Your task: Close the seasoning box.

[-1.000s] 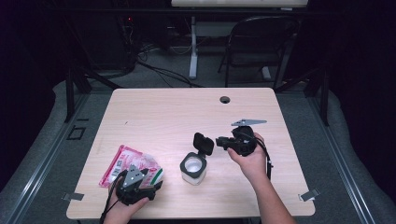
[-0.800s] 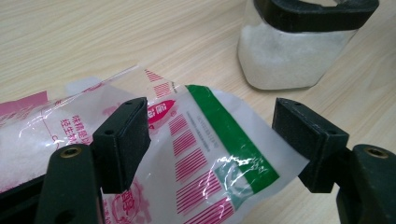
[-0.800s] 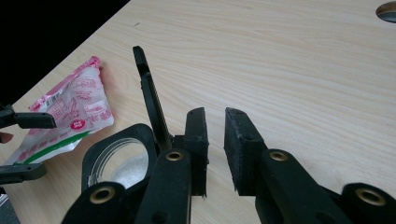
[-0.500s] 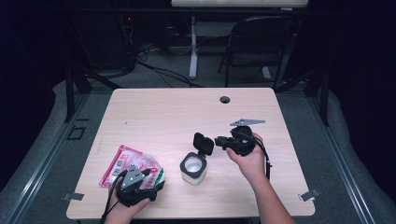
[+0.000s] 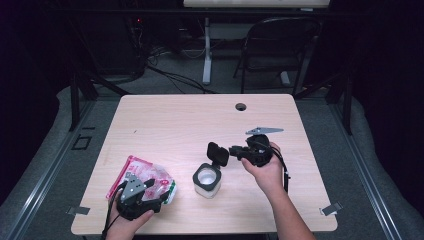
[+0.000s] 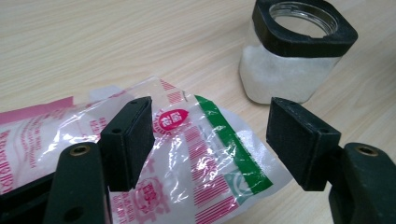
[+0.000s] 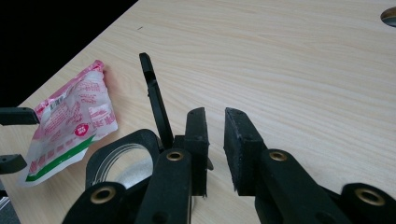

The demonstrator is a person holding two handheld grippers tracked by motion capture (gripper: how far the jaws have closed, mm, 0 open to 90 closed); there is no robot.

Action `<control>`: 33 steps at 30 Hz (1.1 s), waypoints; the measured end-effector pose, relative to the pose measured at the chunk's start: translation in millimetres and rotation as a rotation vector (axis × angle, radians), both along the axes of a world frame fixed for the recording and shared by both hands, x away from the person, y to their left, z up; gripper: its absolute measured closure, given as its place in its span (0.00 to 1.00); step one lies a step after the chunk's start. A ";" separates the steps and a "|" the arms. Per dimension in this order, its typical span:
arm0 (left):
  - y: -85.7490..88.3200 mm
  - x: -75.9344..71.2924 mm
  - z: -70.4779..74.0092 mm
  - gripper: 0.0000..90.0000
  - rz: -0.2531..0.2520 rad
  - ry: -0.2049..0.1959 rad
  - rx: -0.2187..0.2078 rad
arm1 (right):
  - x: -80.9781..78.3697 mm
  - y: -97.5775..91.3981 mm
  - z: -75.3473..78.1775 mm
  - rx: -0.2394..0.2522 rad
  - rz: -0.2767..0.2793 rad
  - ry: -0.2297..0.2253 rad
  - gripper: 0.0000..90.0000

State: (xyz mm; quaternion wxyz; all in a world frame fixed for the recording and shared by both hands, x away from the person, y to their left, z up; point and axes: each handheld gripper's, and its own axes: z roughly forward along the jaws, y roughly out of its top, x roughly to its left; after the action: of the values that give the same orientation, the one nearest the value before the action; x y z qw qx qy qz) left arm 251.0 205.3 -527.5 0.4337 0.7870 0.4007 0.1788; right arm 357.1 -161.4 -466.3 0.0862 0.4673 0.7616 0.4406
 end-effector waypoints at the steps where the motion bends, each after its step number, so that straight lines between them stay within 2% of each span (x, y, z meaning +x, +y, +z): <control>1: 1.0 -0.3 1.1 0.35 0.003 0.000 -0.008 | -0.3 -0.1 0.3 0.000 0.002 -0.001 0.88; 3: 2.5 -1.3 4.3 0.36 0.007 -0.007 -0.020 | -0.6 -0.2 0.5 0.000 0.001 -0.002 0.88; 9: 4.6 -3.9 9.9 0.36 0.015 -0.028 -0.013 | -2.0 0.6 1.6 0.006 0.001 -0.006 0.88; 22: 14.2 -2.3 12.8 0.37 0.049 -0.029 -0.021 | -3.2 2.7 2.3 0.000 0.015 -0.008 0.88; 33: 18.6 -2.1 13.9 0.38 0.066 -0.035 -0.016 | -5.6 4.5 5.0 0.016 0.023 -0.022 0.89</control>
State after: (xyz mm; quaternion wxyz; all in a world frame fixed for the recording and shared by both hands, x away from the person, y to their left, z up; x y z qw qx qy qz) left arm 248.9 223.9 -513.6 0.4407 0.7667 0.4202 0.2034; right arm 351.5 -156.9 -461.3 0.0859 0.4543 0.7624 0.4527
